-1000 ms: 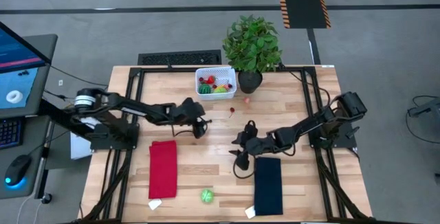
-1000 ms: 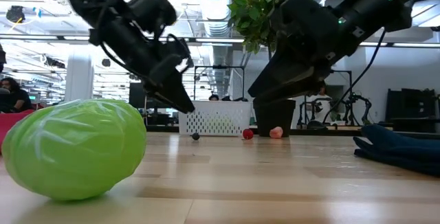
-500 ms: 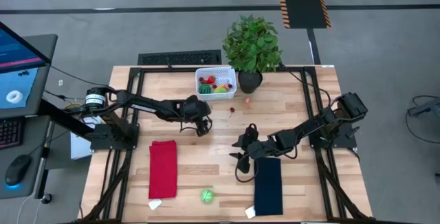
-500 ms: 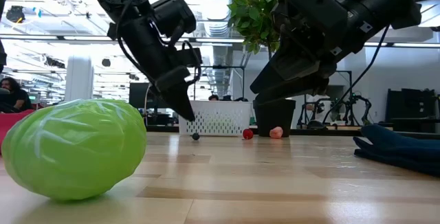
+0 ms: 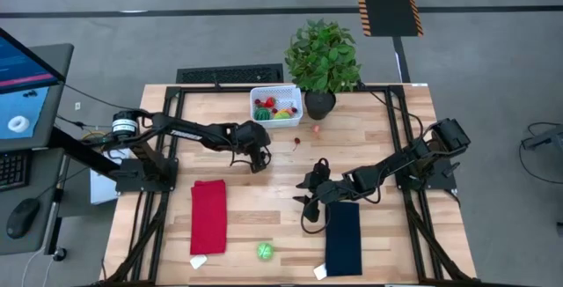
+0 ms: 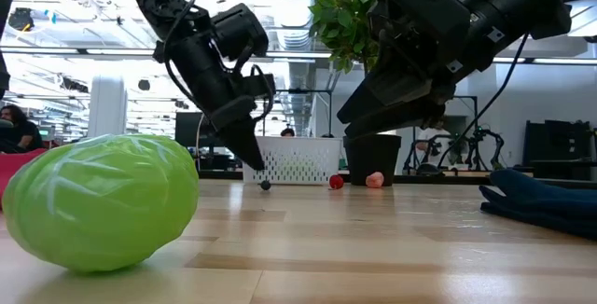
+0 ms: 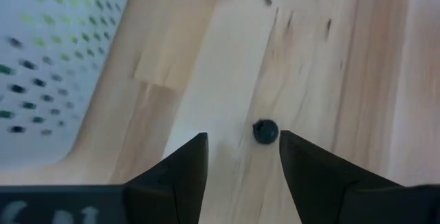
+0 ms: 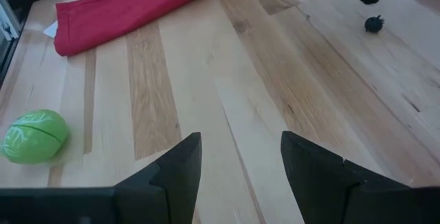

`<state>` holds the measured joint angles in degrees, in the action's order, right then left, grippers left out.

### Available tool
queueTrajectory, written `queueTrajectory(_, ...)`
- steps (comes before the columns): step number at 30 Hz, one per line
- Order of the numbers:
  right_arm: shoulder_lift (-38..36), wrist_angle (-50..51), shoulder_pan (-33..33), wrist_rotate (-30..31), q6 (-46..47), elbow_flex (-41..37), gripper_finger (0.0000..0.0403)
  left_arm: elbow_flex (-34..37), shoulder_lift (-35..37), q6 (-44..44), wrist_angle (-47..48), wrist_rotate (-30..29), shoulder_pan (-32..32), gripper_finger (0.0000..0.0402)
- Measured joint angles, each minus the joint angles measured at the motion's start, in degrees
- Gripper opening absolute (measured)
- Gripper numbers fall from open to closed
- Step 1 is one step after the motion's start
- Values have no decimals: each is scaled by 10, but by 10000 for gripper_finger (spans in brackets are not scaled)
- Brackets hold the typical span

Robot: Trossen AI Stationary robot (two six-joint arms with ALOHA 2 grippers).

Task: Pick and placing Produce into tupperware
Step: Put the blueberry into the white basket

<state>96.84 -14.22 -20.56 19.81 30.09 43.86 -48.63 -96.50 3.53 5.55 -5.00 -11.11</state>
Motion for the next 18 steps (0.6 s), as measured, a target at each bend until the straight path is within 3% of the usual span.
queueTrajectory(18,0,-13,0,0,0,0,221,1,-2,-9,-5,17,0,166)
